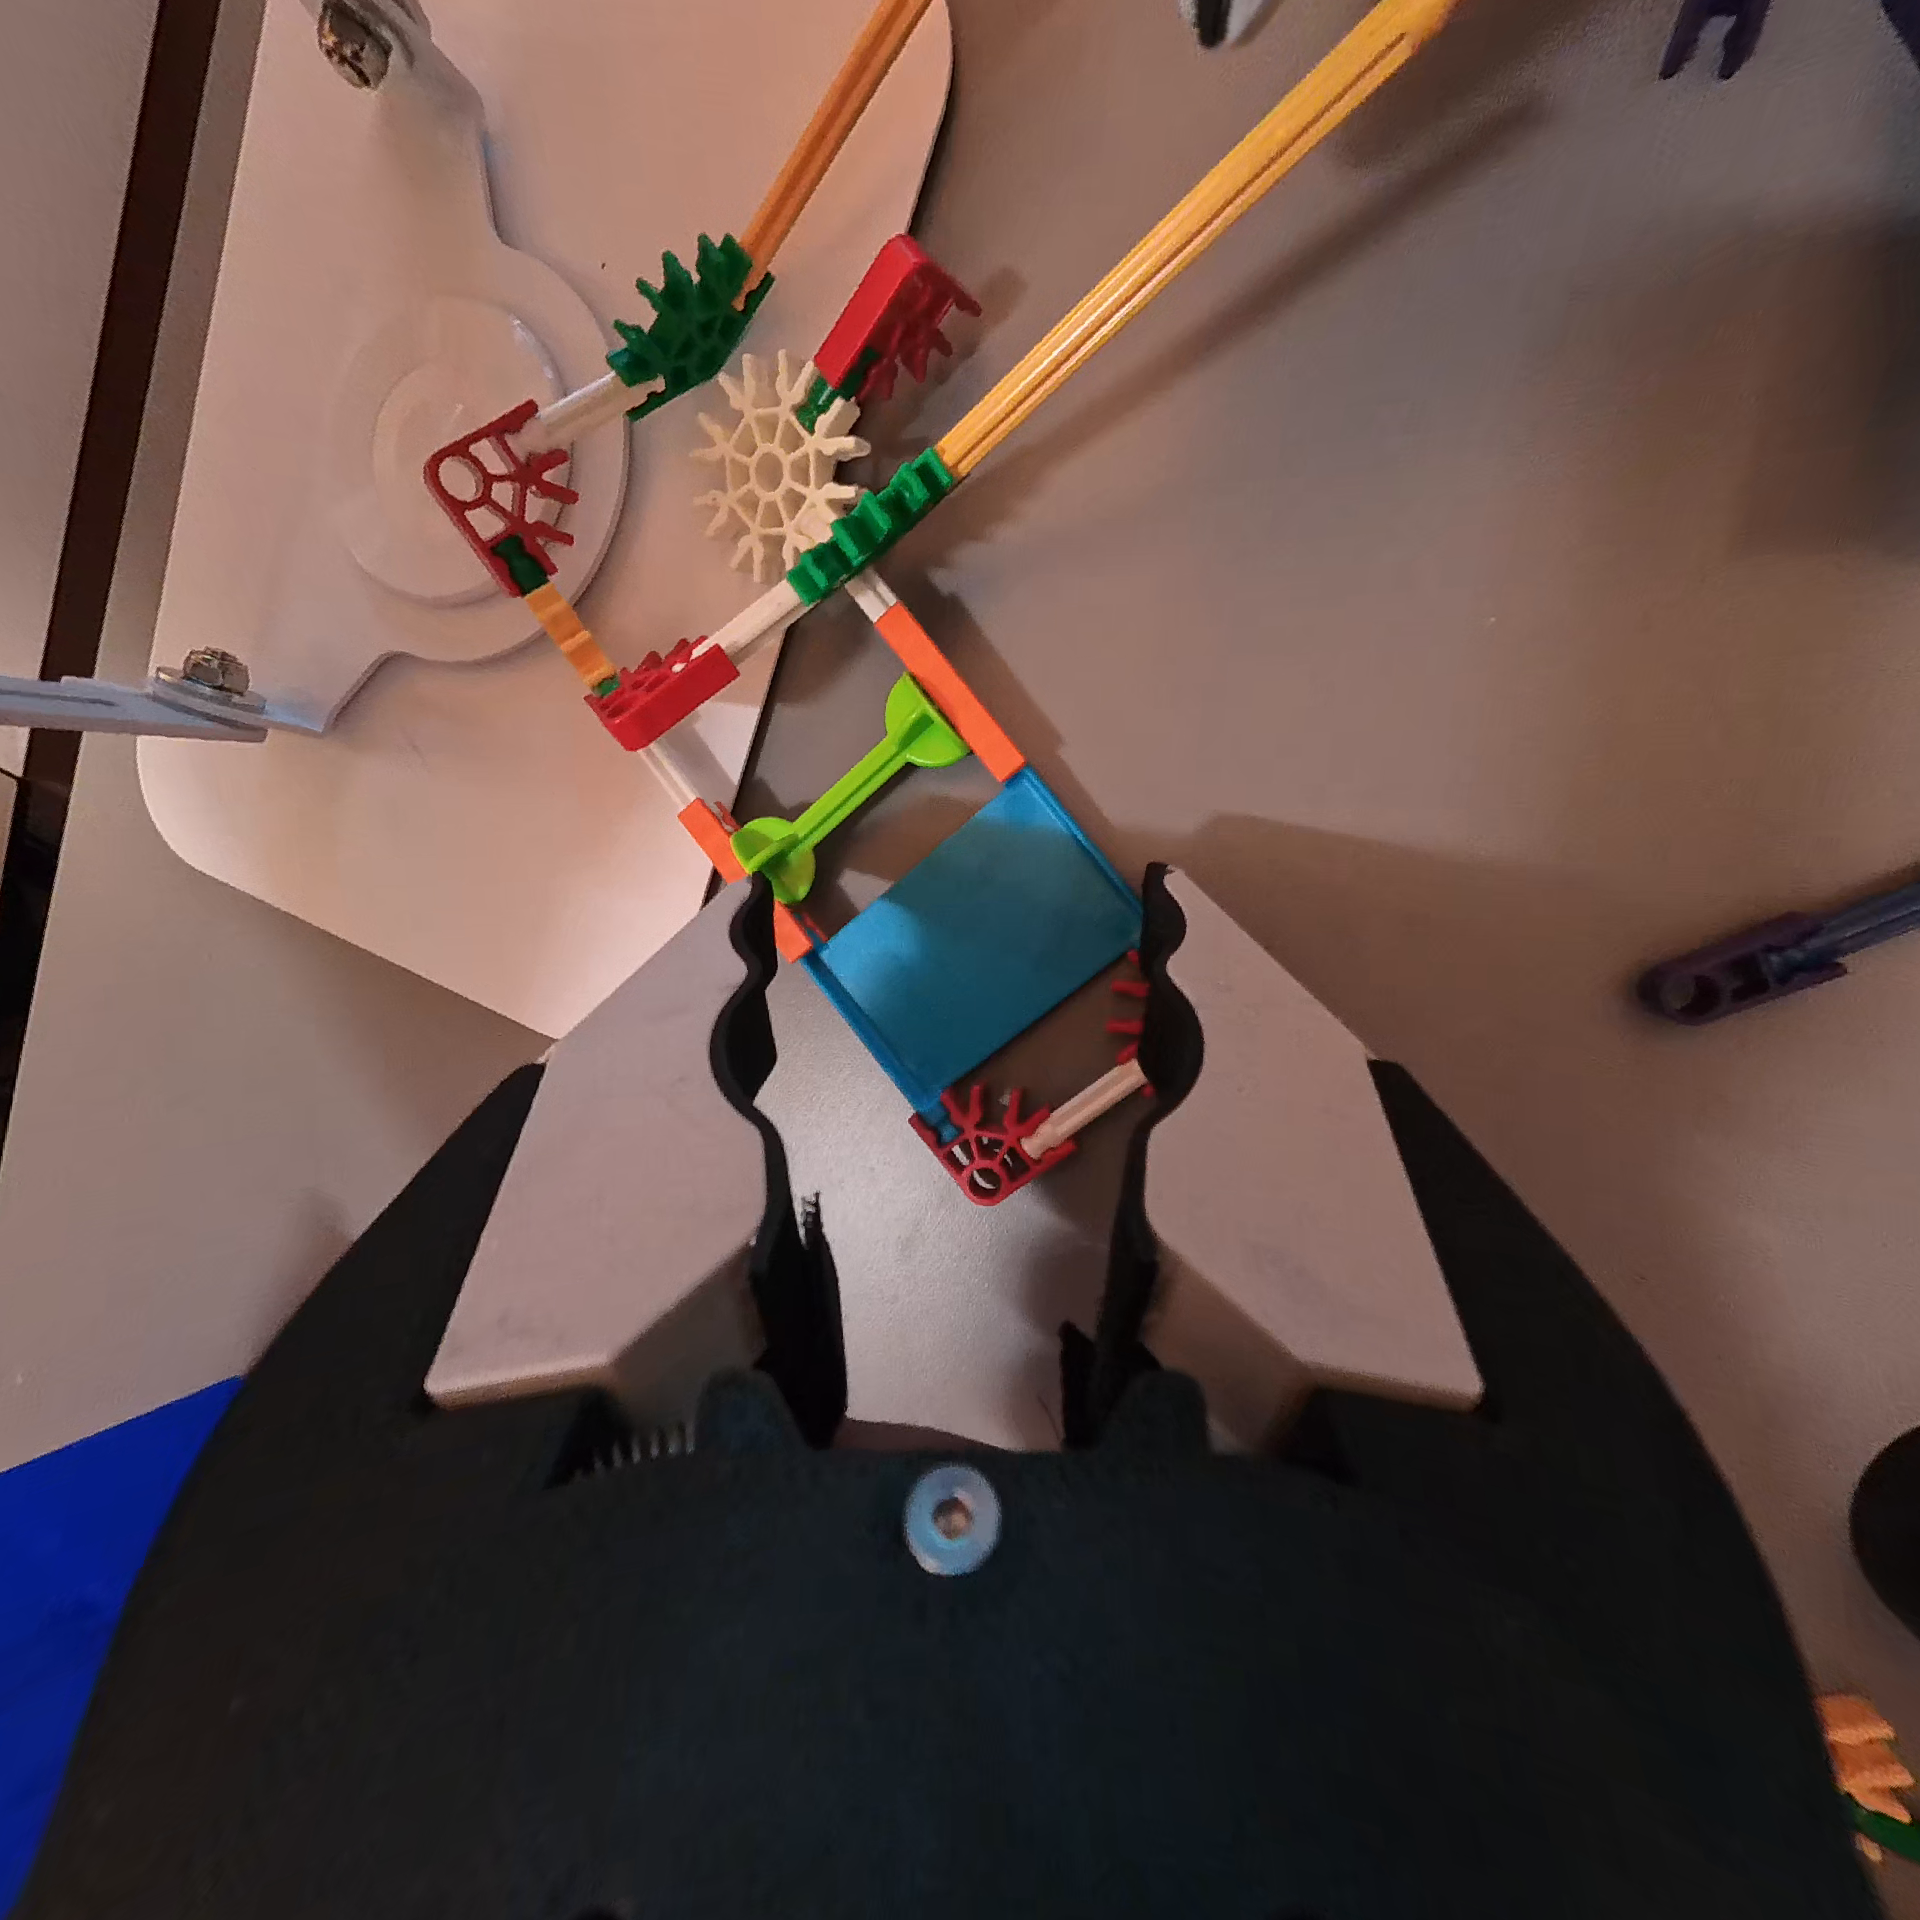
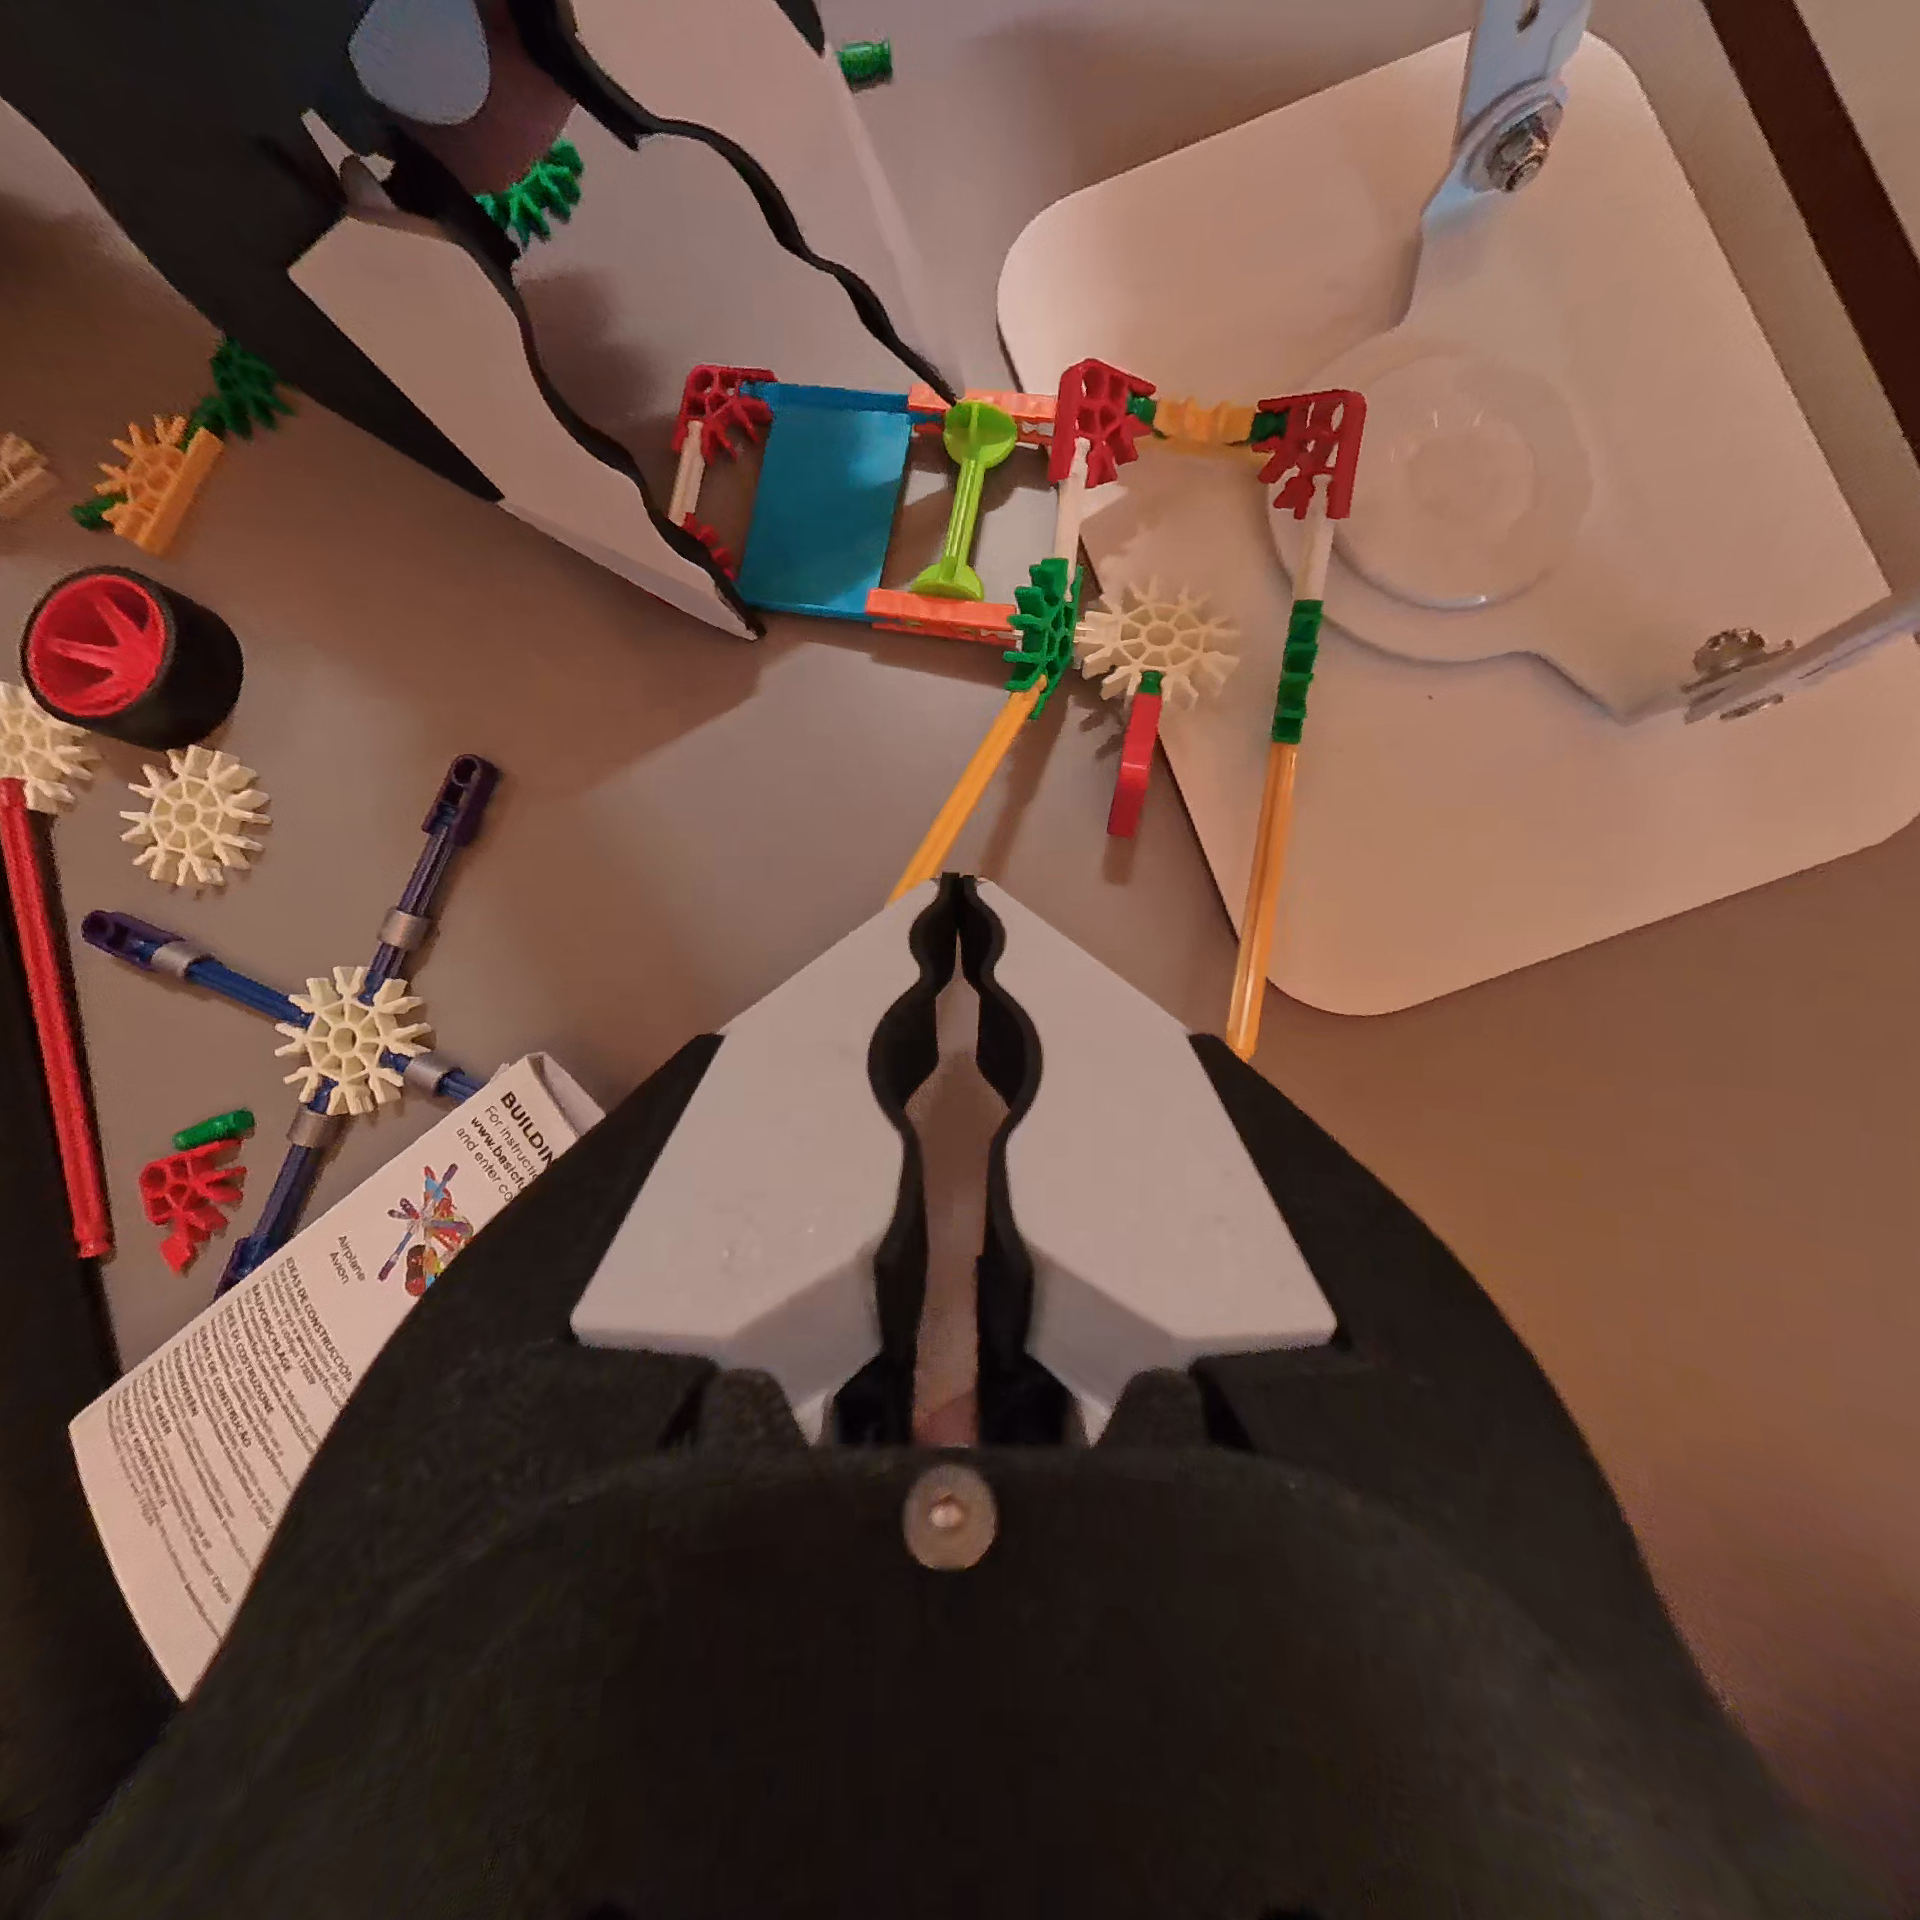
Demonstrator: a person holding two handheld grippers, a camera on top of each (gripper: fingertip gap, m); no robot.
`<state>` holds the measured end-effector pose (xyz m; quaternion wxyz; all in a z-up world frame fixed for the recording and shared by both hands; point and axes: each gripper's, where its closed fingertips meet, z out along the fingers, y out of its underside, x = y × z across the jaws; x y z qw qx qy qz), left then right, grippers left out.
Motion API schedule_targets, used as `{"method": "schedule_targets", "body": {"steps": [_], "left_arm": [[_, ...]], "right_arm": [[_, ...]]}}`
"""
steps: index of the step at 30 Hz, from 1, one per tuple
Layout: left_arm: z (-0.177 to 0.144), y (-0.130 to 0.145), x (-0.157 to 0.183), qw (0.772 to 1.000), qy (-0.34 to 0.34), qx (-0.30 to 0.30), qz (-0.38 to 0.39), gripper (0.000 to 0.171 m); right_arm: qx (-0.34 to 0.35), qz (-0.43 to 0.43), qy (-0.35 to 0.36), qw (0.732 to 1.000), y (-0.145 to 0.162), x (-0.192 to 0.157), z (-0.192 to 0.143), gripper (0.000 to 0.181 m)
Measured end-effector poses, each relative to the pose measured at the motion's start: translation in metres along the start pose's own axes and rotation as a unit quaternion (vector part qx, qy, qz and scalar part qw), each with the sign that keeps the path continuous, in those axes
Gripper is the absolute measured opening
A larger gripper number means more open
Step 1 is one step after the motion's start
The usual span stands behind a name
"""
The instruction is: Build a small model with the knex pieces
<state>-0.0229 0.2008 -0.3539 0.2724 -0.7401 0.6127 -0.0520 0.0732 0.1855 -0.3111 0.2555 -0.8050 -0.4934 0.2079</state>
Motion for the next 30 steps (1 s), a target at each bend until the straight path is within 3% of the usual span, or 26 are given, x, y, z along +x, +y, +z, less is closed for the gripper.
{"method": "schedule_targets", "body": {"steps": [4, 6, 10, 16, 30], "left_arm": [[-0.001, 0.001, -0.001, 1.000, -0.002, -0.004, 0.004, 0.068], [-0.002, 0.004, -0.002, 1.000, -0.002, -0.008, 0.005, 0.066], [-0.006, 0.015, -0.005, 1.000, 0.002, -0.024, 0.007, 0.060], [-0.013, 0.033, -0.023, 0.998, -0.025, -0.053, 0.000, 0.065], [-0.009, 0.025, -0.031, 0.998, -0.062, -0.027, -0.008, 0.067]], "right_arm": [[0.012, -0.004, 0.026, 1.000, -0.003, 0.009, -0.007, 0.003], [0.020, -0.006, 0.040, 0.999, -0.005, 0.014, -0.014, 0.018], [0.028, -0.007, 0.067, 0.997, -0.005, 0.025, -0.025, 0.019], [0.037, -0.005, 0.107, 0.994, -0.002, 0.044, -0.031, 0.018], [0.151, 0.028, 0.234, 0.960, -0.019, 0.098, -0.054, 0.016]]}}
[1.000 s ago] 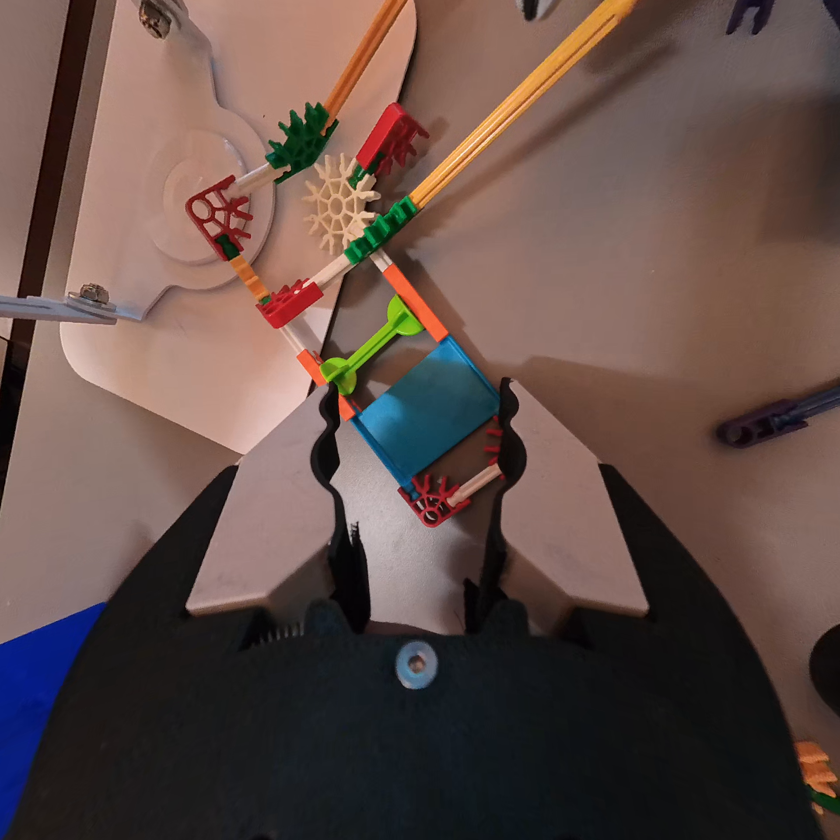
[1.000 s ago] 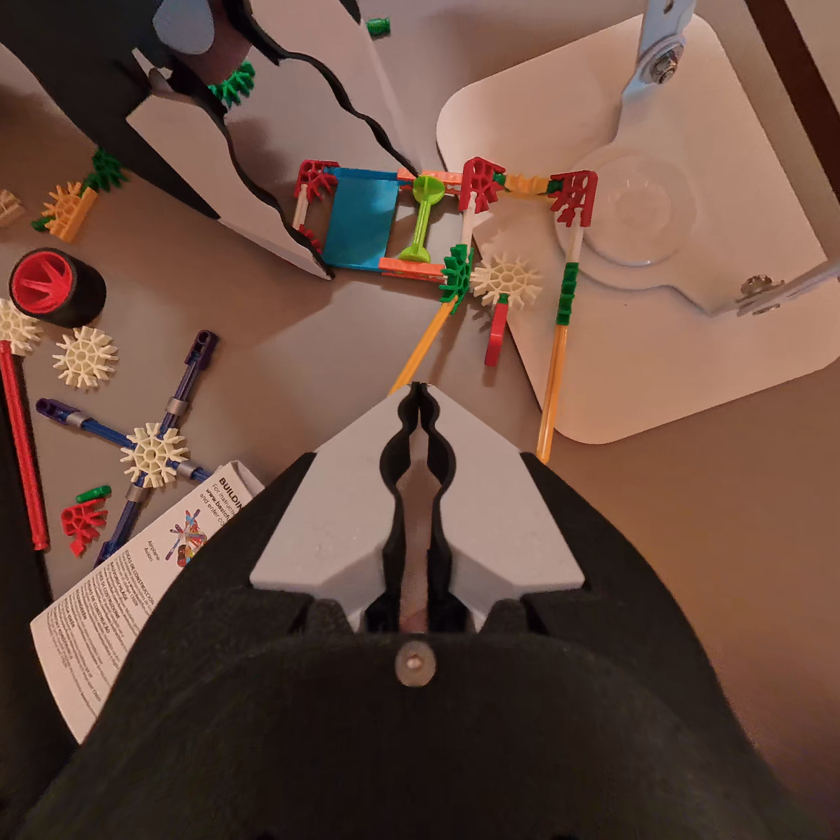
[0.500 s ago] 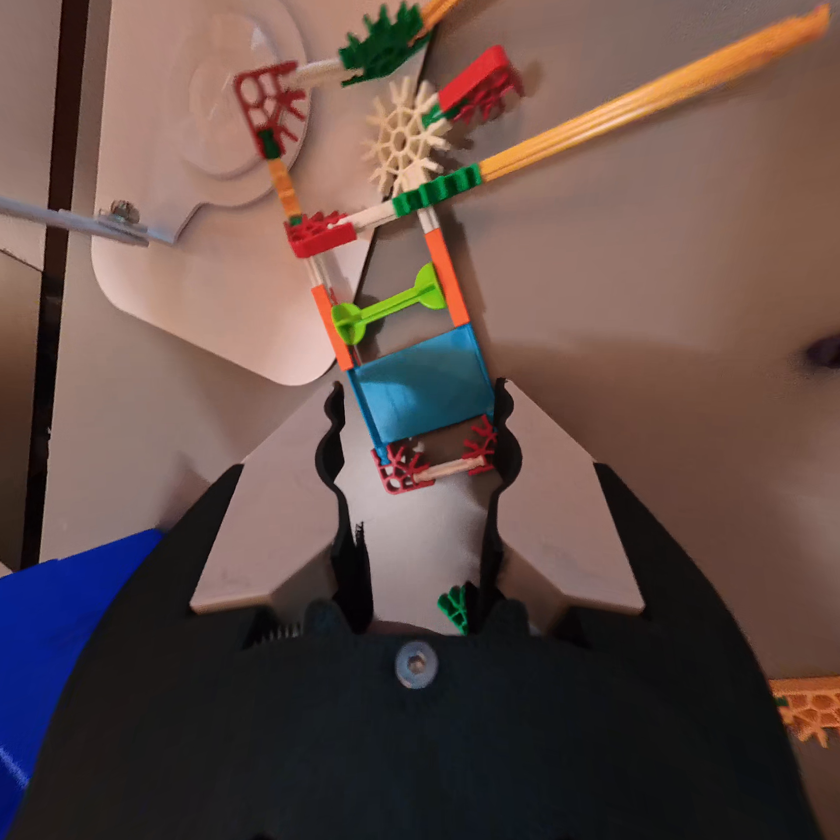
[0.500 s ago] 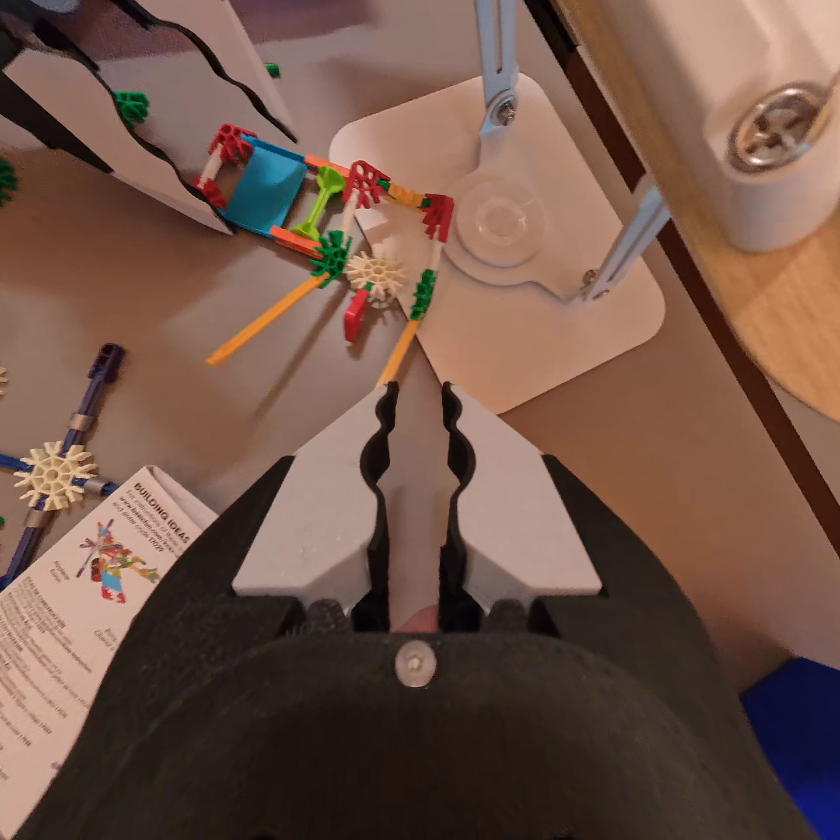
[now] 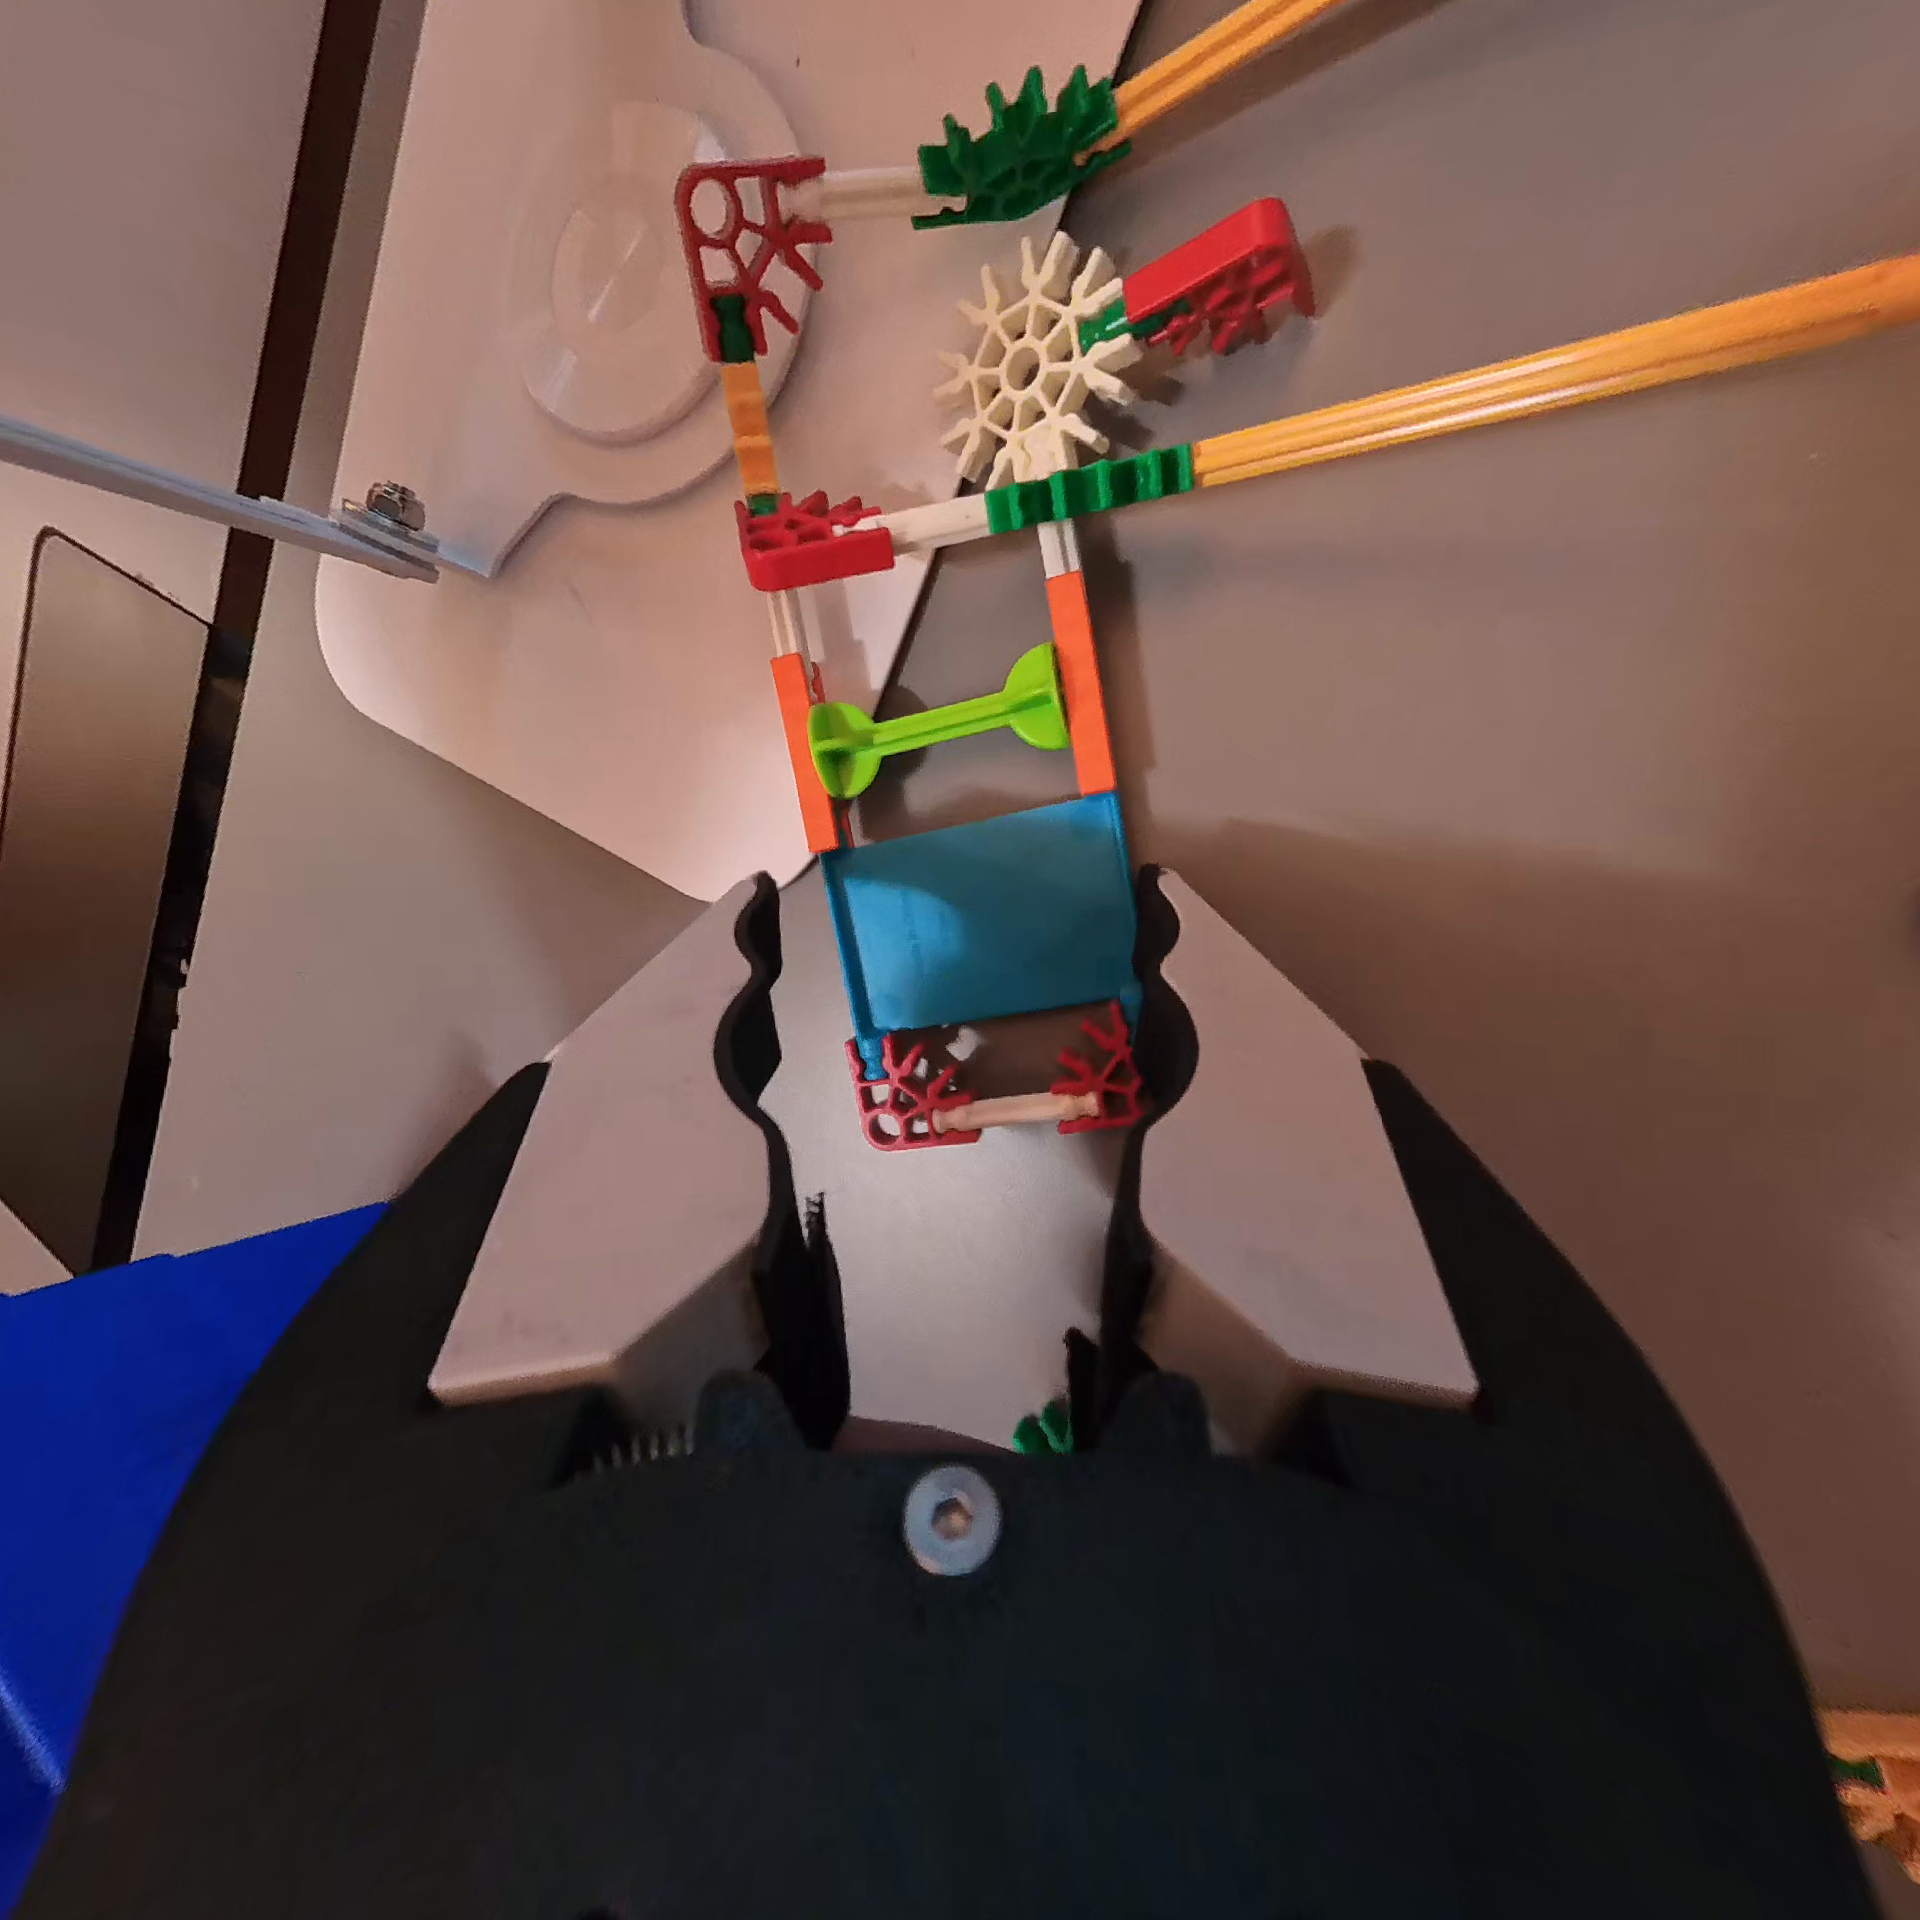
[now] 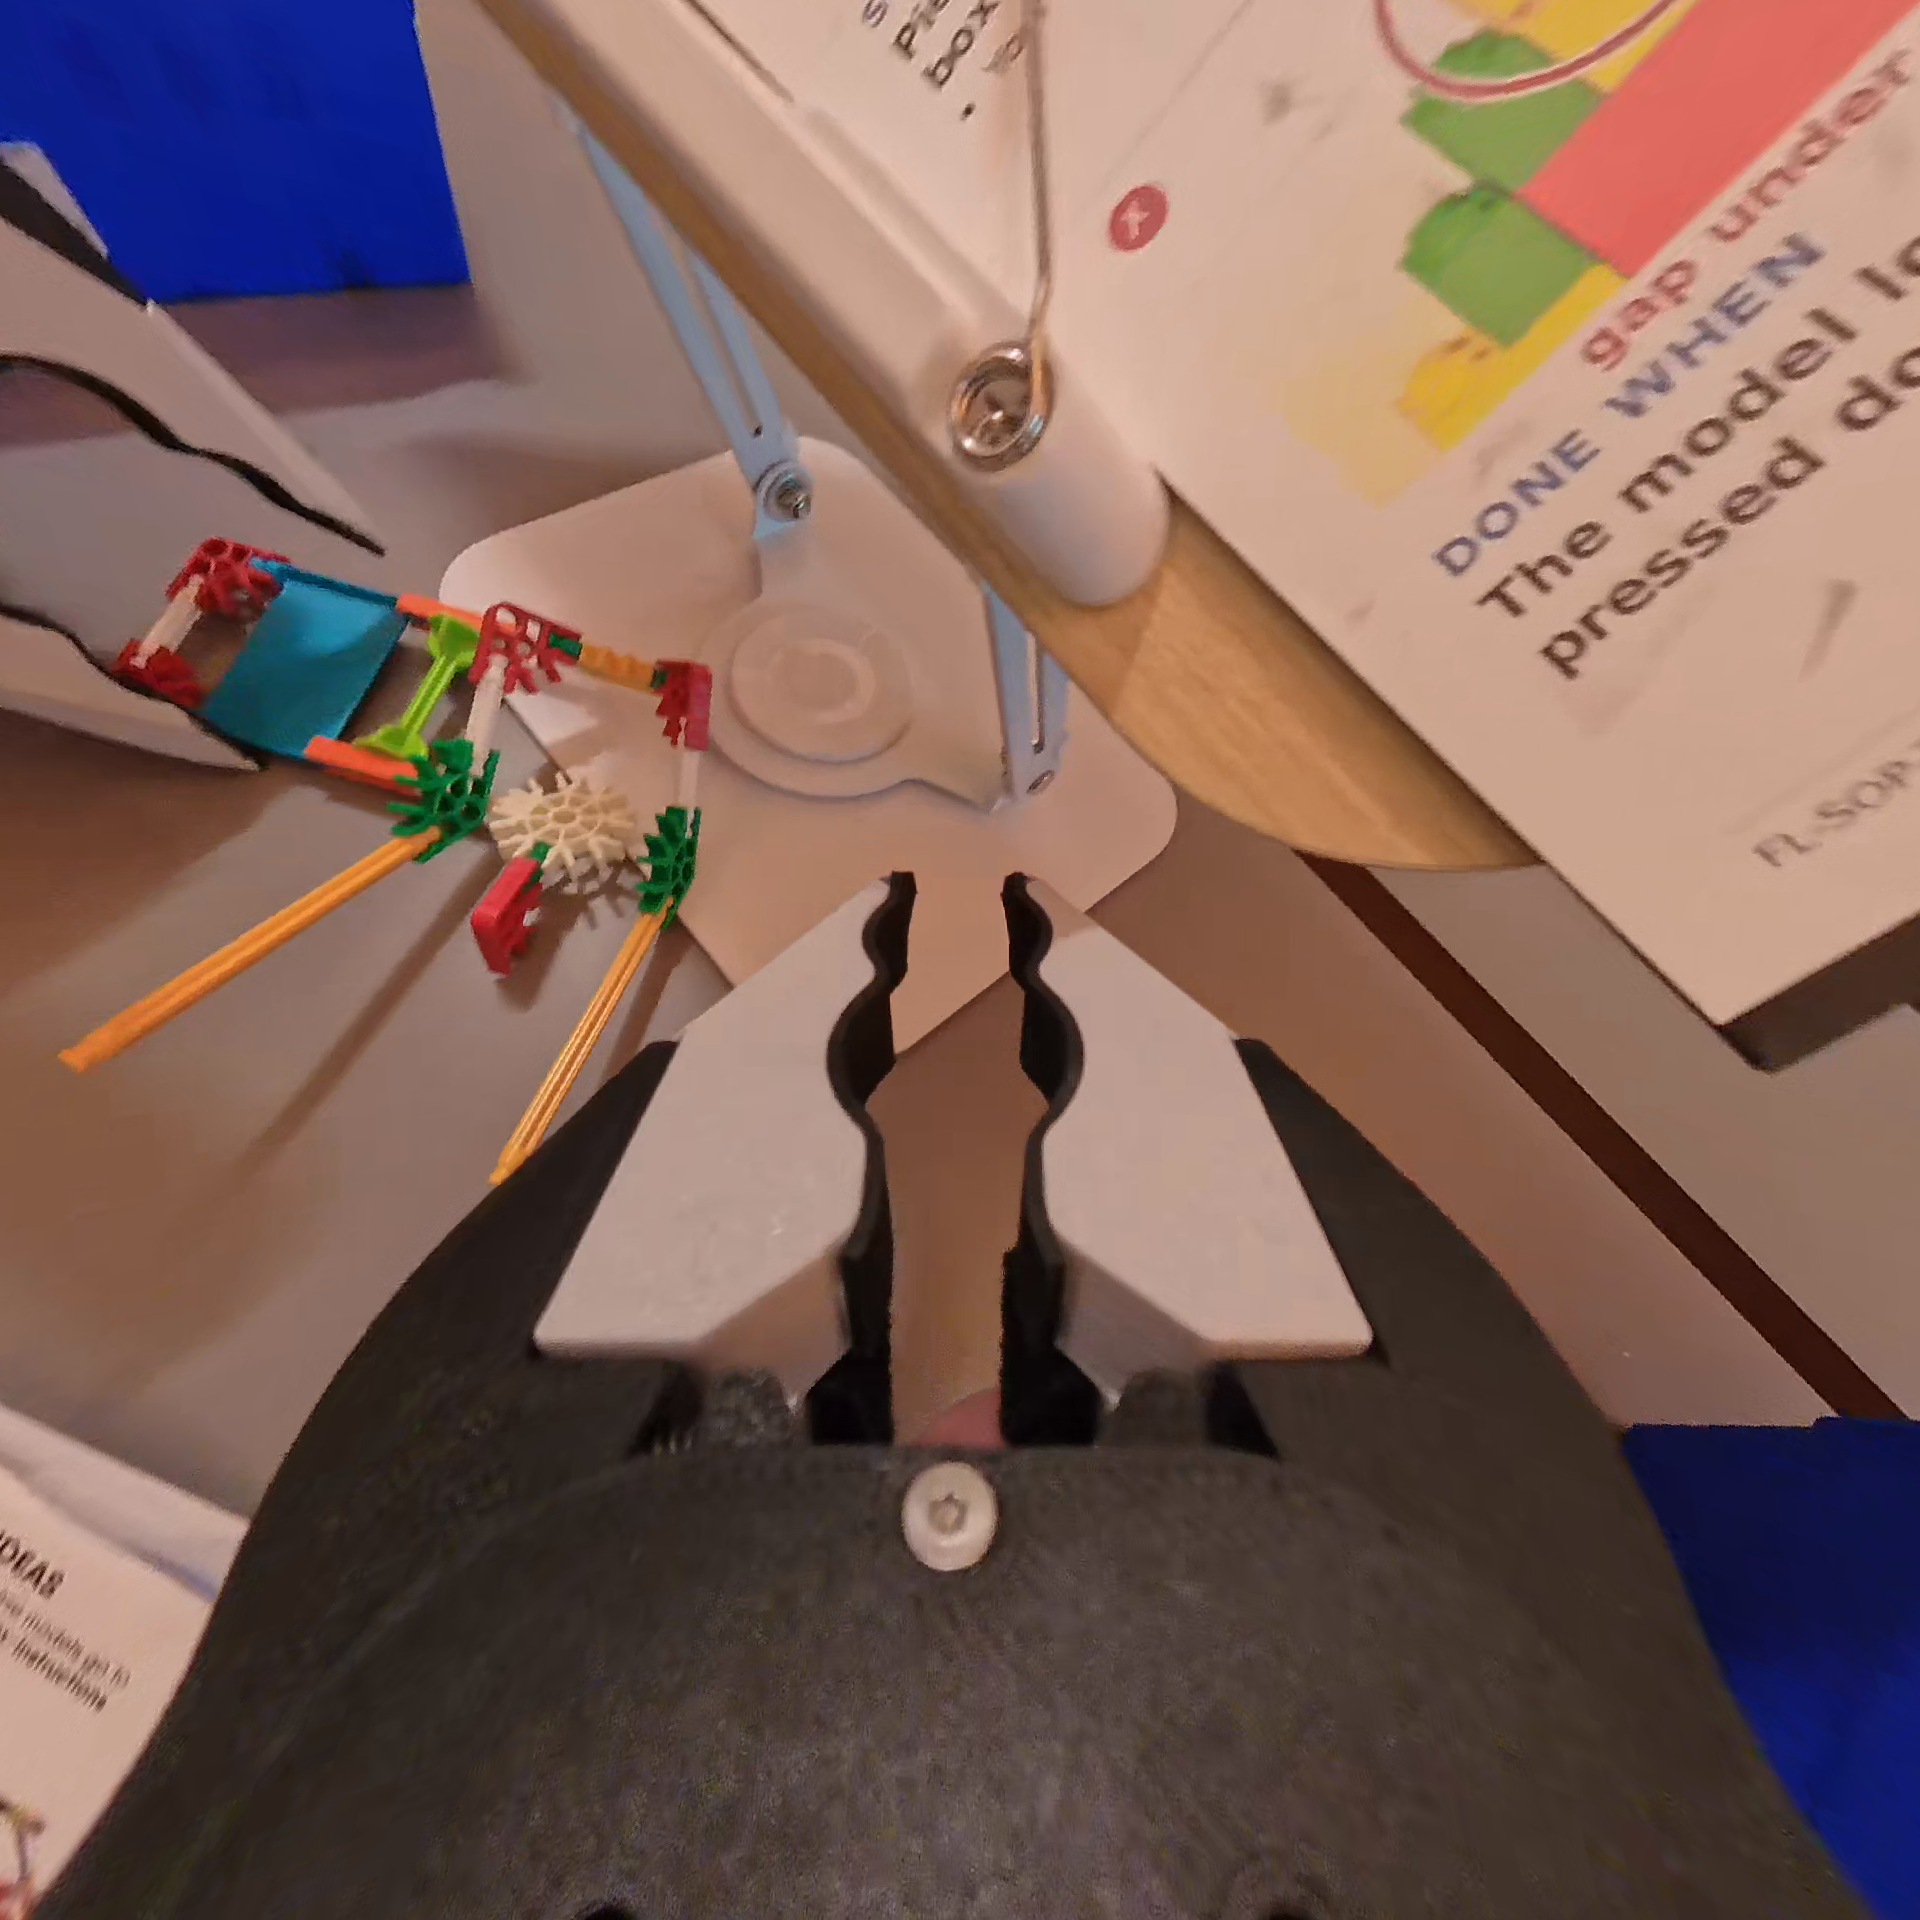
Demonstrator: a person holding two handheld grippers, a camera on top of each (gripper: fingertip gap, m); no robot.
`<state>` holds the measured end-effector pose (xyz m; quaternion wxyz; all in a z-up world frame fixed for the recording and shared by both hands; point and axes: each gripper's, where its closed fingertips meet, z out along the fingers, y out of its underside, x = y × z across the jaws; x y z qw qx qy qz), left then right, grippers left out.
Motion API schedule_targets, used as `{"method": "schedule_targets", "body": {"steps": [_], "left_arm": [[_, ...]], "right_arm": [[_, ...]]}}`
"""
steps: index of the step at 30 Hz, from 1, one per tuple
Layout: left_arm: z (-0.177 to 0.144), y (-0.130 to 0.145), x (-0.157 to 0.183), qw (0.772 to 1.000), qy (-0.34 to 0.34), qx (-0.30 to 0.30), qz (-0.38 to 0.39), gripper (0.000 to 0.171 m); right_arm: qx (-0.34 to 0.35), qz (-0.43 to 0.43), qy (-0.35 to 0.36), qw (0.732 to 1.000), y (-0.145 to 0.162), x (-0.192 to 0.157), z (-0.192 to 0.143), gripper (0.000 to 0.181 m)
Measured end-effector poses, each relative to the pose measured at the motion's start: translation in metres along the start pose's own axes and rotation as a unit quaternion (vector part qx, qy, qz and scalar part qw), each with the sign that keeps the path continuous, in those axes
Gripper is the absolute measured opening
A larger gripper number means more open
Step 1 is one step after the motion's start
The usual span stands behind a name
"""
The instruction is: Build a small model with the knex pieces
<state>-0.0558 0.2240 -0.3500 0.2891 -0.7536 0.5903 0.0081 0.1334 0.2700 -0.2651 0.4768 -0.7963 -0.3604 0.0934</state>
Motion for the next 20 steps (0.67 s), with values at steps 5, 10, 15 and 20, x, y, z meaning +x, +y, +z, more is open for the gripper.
{"method": "schedule_targets", "body": {"steps": [5, 10, 15, 20], "left_arm": [[0.003, -0.002, -0.004, 1.000, -0.006, 0.008, -0.010, 0.065], [0.004, -0.003, -0.006, 1.000, -0.009, 0.015, -0.015, 0.065], [0.006, -0.005, -0.007, 0.999, -0.012, 0.028, -0.026, 0.061], [0.008, -0.007, -0.009, 0.999, -0.015, 0.036, -0.034, 0.059]], "right_arm": [[0.016, 0.009, 0.021, 1.000, -0.002, 0.008, 0.002, 0.015], [0.006, 0.006, 0.024, 1.000, 0.006, 0.010, 0.008, 0.015], [-0.010, -0.006, 0.030, 0.999, 0.015, 0.012, 0.013, 0.016], [-0.016, -0.010, 0.031, 0.999, 0.018, 0.012, 0.016, 0.016]]}}
